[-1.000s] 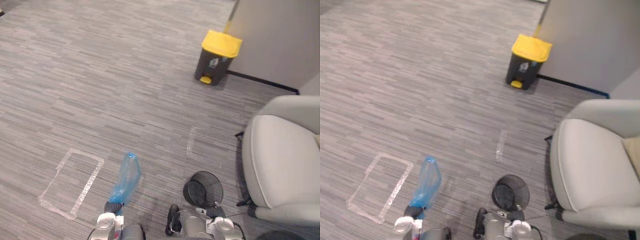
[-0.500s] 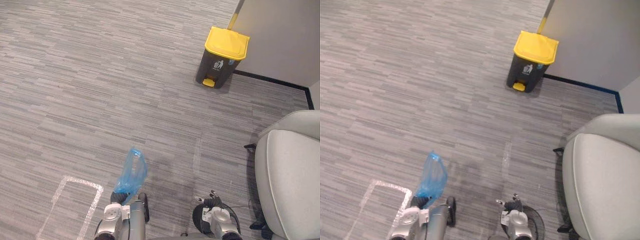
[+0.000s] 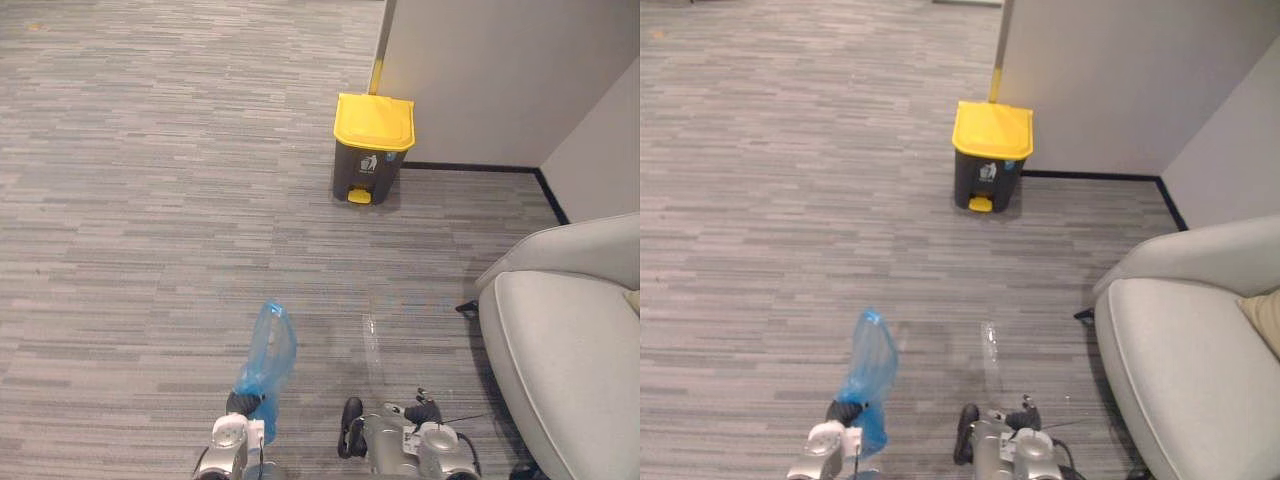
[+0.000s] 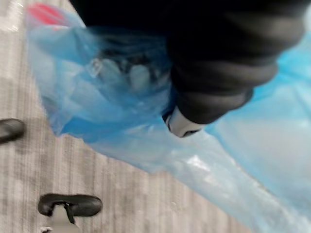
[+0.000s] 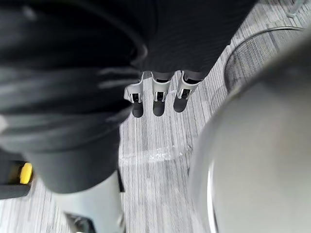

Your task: Gather rubbish on tea table into small bin, then transfer packed bag to large trash can.

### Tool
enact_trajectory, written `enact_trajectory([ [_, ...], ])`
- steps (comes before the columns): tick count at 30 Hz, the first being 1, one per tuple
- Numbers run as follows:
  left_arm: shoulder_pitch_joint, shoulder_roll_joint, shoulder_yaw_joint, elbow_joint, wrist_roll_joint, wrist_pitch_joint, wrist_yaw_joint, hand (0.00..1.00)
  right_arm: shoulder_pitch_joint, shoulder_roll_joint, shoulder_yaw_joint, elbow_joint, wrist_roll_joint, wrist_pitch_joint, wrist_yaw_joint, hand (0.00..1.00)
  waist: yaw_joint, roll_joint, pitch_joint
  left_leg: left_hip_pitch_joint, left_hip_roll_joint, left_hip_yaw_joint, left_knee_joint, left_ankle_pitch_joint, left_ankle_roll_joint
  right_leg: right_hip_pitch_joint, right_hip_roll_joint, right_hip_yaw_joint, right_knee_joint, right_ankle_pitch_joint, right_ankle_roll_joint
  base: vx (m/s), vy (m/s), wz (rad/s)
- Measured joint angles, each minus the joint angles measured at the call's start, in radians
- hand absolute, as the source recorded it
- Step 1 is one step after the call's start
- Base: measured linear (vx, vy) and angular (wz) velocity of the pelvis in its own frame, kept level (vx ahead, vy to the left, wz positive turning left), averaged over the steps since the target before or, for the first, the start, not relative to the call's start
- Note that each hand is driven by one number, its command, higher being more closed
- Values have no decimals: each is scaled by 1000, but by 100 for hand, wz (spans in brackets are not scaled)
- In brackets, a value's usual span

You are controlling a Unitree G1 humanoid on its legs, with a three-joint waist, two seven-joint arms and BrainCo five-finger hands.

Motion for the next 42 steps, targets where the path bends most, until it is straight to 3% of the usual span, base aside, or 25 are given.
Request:
enact_trajectory([
  [2,0,-10,40,-2,4,0,0,100,8,1,-11,-11,1,4,-1,0,0,24,14,-114,66,-72,336,39,-15,87,39,-30,-21,-41,-32,484,-198,12],
  [3,13,-16,58,-13,4,0,0,100,9,4,1,-12,4,6,-4,0,15,27,18,-185,121,-93,556,86,2,165,68,-24,-50,-64,-49,442,-104,-10],
  [5,35,-21,61,-44,3,0,-1,100,5,18,23,-25,11,5,-5,0,34,14,19,-268,141,-96,691,62,14,247,81,-5,-76,-108,-59,409,-41,-25],
  [7,43,-30,58,-67,0,0,-2,100,5,20,24,-26,12,5,-5,0,53,0,14,-354,139,-78,671,45,10,303,80,20,-118,-123,-47,395,-2,-32],
  [10,37,-48,61,-80,-5,-1,-3,100,0,25,9,-27,13,6,-7,0,59,9,13,-429,101,-37,385,38,18,380,70,49,-188,-114,-15,457,139,-30],
  [11,33,-52,61,-79,-5,-2,-4,100,-3,26,-15,-27,15,6,-8,0,60,8,14,-442,54,-43,208,77,14,413,49,61,-217,-123,8,467,231,-25],
  [12,32,-54,60,-79,-5,-2,-4,100,-3,23,-28,-26,20,6,-9,0,63,3,11,-441,12,-57,55,185,1,439,29,76,-234,-140,41,575,306,-30],
  [13,33,-54,59,-77,-5,-2,-4,100,-1,17,-29,-24,20,7,-9,0,65,0,9,-427,-3,-65,27,264,5,452,22,93,-243,-146,55,372,202,-24],
  [14,33,-47,55,-65,-5,-2,-5,100,0,22,-25,-10,19,8,-8,0,65,-29,-6,-413,-45,-49,29,251,47,468,-11,126,-260,-153,78,616,315,-10],
  [18,11,-48,42,-58,-5,-1,-5,100,7,37,-26,-24,15,10,-5,0,78,-27,-10,-380,-51,14,139,109,97,430,-66,184,-78,-141,138,463,235,-32],
  [19,11,-44,16,-58,-5,-1,-6,100,8,42,-24,-28,9,9,-4,0,77,-18,-9,-330,-55,26,130,77,104,351,-88,187,127,-112,194,431,189,-27],
  [20,9,-43,2,-57,-5,1,-7,100,13,42,-23,-27,8,10,-1,0,67,-13,-6,-279,-62,28,116,58,107,267,-103,191,342,-95,225,510,209,-14],
  [22,9,-38,-14,-55,-5,3,-5,100,29,42,-23,-29,8,11,-2,0,51,-9,-3,-194,-71,28,84,51,109,183,-113,170,525,-108,202,349,77,7],
  [24,12,-39,-12,-54,-7,3,-2,100,43,42,-22,-40,8,9,-2,0,45,6,0,-100,-70,27,20,39,101,90,-110,103,560,-135,155,409,12,0],
  [28,7,-42,24,-32,-13,4,0,100,38,41,-24,-52,7,7,-4,0,32,7,-1,10,-57,10,-64,21,81,16,-64,19,253,-137,134,323,-81,15],
  [29,8,-33,23,-28,-13,4,-1,100,29,40,-24,-43,7,7,-4,0,25,-3,-7,27,-59,-2,-93,9,61,18,-42,27,70,-73,134,307,-165,45],
  [30,12,-23,24,-14,-13,4,0,100,31,35,-25,-21,8,8,-4,0,14,-19,-10,51,-72,-28,-113,-3,39,24,-38,50,-30,54,94,330,-186,43],
  [31,10,-20,26,0,-13,5,1,100,24,24,-24,-13,7,8,-3,0,8,-16,-12,62,-63,-42,-117,-7,33,32,-25,50,-23,46,73,383,-198,28],
  [32,19,-26,27,20,-13,5,0,100,18,11,-26,-1,7,9,-4,0,10,15,-26,73,-38,-76,-120,-4,26,36,-3,41,-19,20,63,428,-203,9],
  [34,36,-33,29,20,-12,5,1,100,19,5,-37,-2,9,9,-5,0,10,33,-25,51,-17,-114,-51,-2,21,46,3,14,10,-28,40,480,-249,11],
  [35,36,-35,36,19,-12,5,0,100,21,6,-46,-2,9,10,-5,0,10,38,-24,3,0,-129,83,3,12,78,18,7,-1,-42,28,453,-226,19],
  [36,36,-44,65,12,-12,5,-1,100,26,10,-40,-2,11,12,-5,0,13,37,-21,-88,43,-126,305,41,-22,140,36,1,-45,-51,20,373,-156,15],
  [38,44,-53,67,0,-13,5,-3,100,31,17,-19,-7,12,12,-6,0,31,36,-17,-167,103,-92,512,16,-4,233,62,8,-99,-66,5,305,-72,-12],
  [40,48,-65,66,-12,-14,5,-5,100,36,23,-20,-8,17,12,-5,0,40,30,-19,-224,119,-60,509,-1,3,290,61,13,-128,-78,12,324,-12,-18],
  [42,43,-74,64,-37,-14,4,-8,100,34,18,-26,-9,20,12,-5,0,46,28,-20,-293,109,-38,358,0,4,321,52,24,-158,-85,26,257,104,-13],
])
